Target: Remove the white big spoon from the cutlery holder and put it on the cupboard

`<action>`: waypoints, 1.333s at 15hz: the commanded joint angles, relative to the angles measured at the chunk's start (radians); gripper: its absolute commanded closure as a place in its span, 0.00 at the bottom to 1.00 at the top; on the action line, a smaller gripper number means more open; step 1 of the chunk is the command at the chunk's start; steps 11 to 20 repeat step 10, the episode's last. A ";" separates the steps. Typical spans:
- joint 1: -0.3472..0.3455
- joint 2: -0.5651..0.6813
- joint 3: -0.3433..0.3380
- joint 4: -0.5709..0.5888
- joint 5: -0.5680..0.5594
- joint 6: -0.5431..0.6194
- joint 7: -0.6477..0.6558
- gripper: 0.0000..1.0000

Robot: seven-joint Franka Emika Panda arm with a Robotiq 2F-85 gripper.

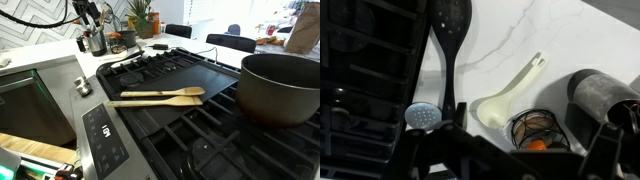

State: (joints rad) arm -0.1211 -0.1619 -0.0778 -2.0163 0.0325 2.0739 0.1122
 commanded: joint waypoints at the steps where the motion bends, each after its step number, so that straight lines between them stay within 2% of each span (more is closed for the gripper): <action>1: -0.001 -0.073 0.028 -0.058 -0.085 -0.039 0.165 0.00; 2: -0.002 -0.079 0.035 -0.055 -0.096 -0.059 0.199 0.00; 3: 0.006 -0.040 0.020 -0.017 -0.058 -0.036 0.128 0.00; 6: 0.005 -0.058 0.030 -0.030 -0.071 -0.044 0.171 0.00; 20: 0.004 -0.058 0.030 -0.031 -0.072 -0.044 0.176 0.00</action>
